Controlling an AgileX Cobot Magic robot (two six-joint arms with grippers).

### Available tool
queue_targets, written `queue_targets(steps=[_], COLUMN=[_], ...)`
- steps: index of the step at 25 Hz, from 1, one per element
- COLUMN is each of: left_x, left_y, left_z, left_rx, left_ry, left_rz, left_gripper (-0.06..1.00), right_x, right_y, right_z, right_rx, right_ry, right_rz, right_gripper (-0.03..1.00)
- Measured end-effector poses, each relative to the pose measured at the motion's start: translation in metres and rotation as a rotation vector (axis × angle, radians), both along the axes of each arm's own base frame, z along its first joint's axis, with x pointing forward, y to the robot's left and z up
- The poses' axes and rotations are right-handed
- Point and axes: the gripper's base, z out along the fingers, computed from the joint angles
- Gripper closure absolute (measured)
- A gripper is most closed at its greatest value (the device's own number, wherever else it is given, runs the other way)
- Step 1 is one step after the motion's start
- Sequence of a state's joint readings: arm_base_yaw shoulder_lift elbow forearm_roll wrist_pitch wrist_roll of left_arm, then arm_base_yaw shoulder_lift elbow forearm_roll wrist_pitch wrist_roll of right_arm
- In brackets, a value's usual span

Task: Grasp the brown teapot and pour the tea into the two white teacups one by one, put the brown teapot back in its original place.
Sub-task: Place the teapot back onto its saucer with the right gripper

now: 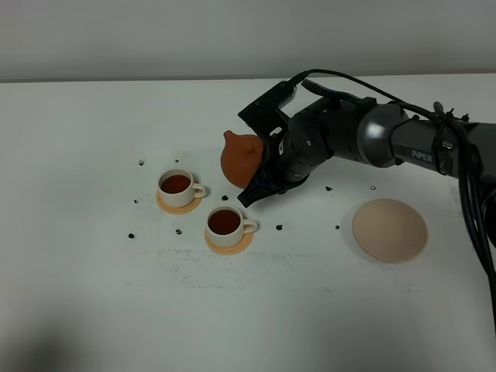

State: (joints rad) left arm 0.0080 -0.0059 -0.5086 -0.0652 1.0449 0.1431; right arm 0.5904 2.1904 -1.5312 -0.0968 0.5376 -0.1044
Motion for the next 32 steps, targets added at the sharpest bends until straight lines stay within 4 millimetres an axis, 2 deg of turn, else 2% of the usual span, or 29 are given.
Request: queue_targets(steps=[3, 5, 11, 14, 20, 26, 29, 32], left_x=[0.000, 0.000, 0.000, 0.000, 0.000, 0.000, 0.000, 0.000], left_y=[0.000, 0.000, 0.000, 0.000, 0.000, 0.000, 0.000, 0.000], left_z=[0.000, 0.000, 0.000, 0.000, 0.000, 0.000, 0.000, 0.000], left_rx=[0.000, 0.000, 0.000, 0.000, 0.000, 0.000, 0.000, 0.000], left_ry=[0.000, 0.000, 0.000, 0.000, 0.000, 0.000, 0.000, 0.000], left_rz=[0.000, 0.000, 0.000, 0.000, 0.000, 0.000, 0.000, 0.000], left_gripper=[0.58, 0.58, 0.58, 0.58, 0.58, 0.58, 0.58, 0.58], right_x=[0.000, -0.001, -0.010, -0.021, -0.052, -0.084, -0.096, -0.108], right_y=[0.000, -0.002, -0.013, -0.029, -0.086, -0.142, -0.159, -0.164], right_z=[0.005, 0.015, 0.071, 0.085, 0.087, 0.069, 0.052, 0.039], right_rx=[0.000, -0.002, 0.007, 0.027, 0.110, 0.169, 0.175, 0.172], right_ry=[-0.006, -0.018, -0.088, -0.112, -0.145, -0.095, -0.029, 0.032], right_rz=[0.002, 0.005, 0.006, -0.014, -0.162, -0.358, -0.444, -0.486], right_gripper=[0.88, 0.88, 0.88, 0.88, 0.88, 0.88, 0.88, 0.88])
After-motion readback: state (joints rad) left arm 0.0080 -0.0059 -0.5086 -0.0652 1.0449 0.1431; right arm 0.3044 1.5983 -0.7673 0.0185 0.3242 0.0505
